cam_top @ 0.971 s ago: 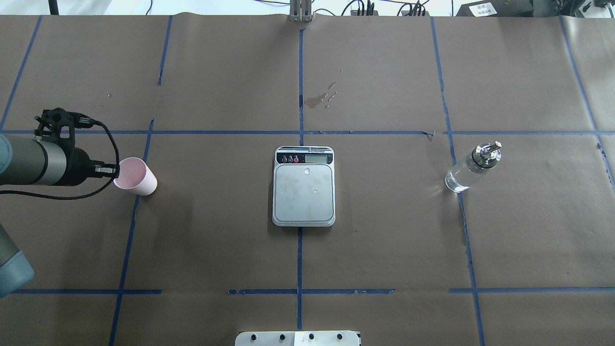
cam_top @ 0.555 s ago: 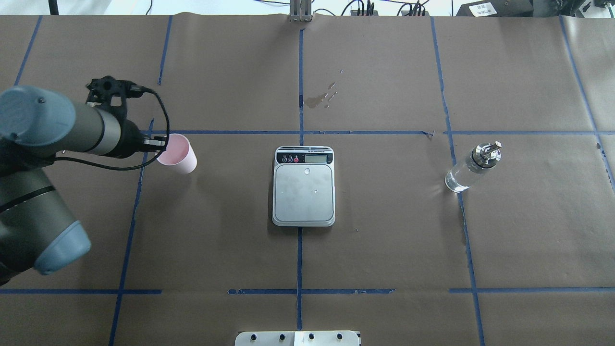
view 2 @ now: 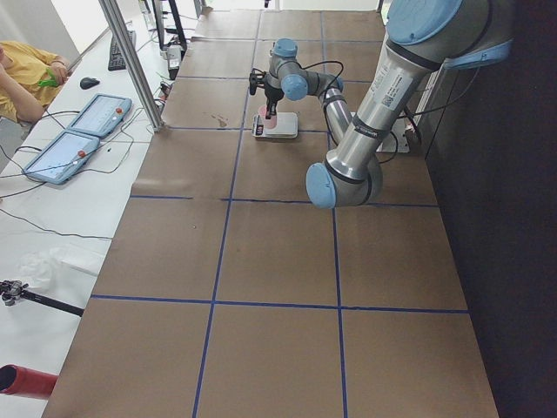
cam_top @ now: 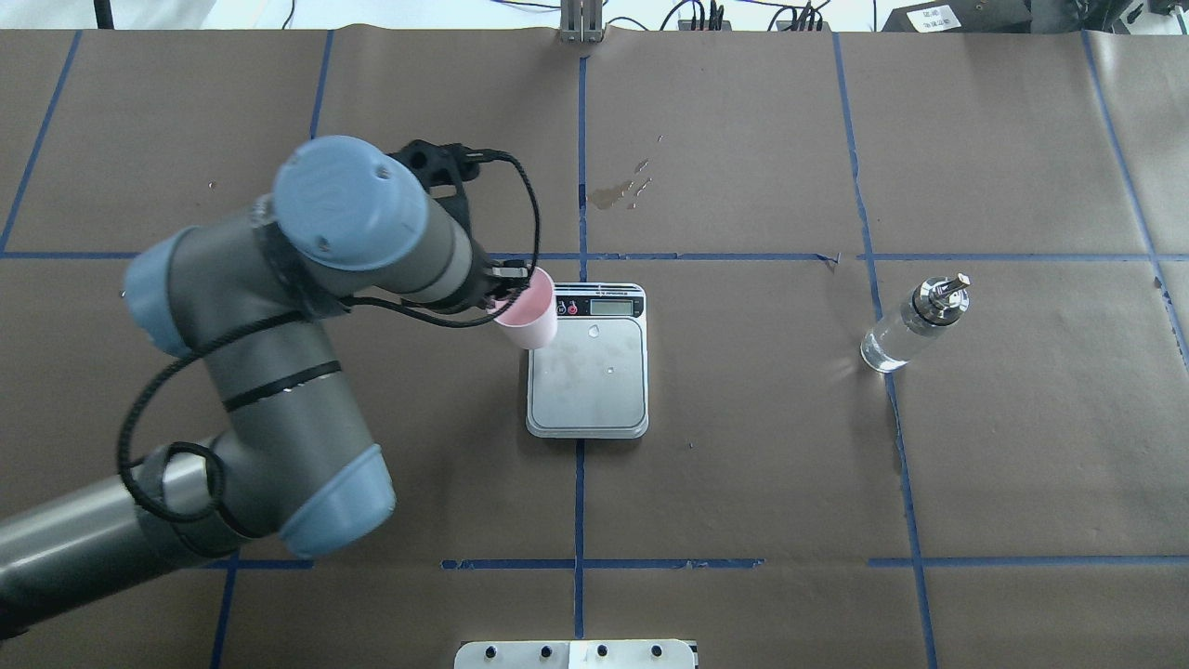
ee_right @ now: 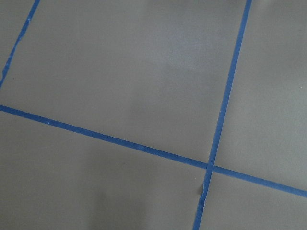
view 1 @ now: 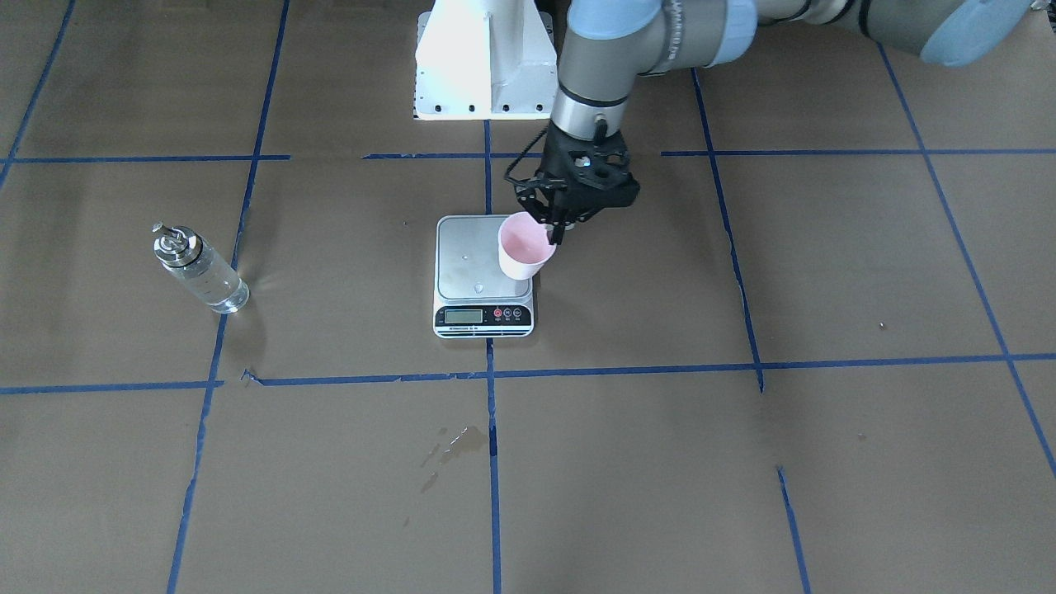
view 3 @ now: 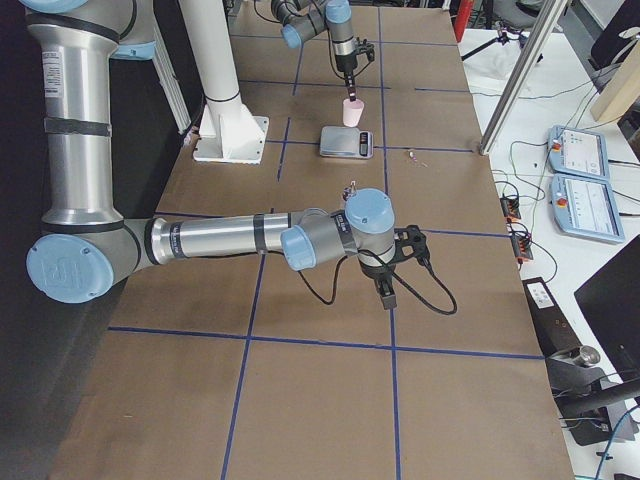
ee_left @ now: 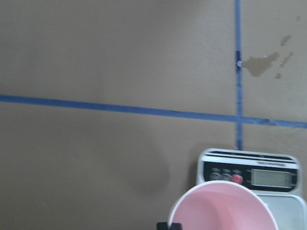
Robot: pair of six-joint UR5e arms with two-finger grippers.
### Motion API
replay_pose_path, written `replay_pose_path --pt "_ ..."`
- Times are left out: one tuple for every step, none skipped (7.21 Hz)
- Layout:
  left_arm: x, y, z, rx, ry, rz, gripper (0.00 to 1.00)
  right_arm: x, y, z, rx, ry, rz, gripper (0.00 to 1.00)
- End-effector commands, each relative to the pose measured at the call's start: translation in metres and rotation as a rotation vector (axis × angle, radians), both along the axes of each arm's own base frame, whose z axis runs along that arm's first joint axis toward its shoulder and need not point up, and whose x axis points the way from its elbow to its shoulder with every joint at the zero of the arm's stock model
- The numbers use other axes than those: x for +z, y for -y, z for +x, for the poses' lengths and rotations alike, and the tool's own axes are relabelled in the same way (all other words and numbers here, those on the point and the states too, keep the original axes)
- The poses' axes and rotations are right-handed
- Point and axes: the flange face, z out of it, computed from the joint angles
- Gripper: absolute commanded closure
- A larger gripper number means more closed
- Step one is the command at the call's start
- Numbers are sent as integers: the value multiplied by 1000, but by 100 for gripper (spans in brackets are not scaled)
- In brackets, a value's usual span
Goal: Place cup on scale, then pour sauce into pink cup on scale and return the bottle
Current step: 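Carry the pink cup with the left gripper onto the scale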
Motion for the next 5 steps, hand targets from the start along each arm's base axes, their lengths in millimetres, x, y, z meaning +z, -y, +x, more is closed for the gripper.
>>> replay_pose_path --pt "-16 -21 36 -8 0 -16 100 0 0 0 -1 1 0 0" --pt "-12 -24 41 -6 9 -15 100 0 0 0 0 2 -1 0" --pt "-9 -24 41 -7 15 -17 100 0 0 0 0 0 0 0" --pt "-8 -24 40 -8 17 -16 100 0 0 0 -1 1 0 0" --pt "-6 -24 40 -11 19 -15 100 0 0 0 -1 1 0 0"
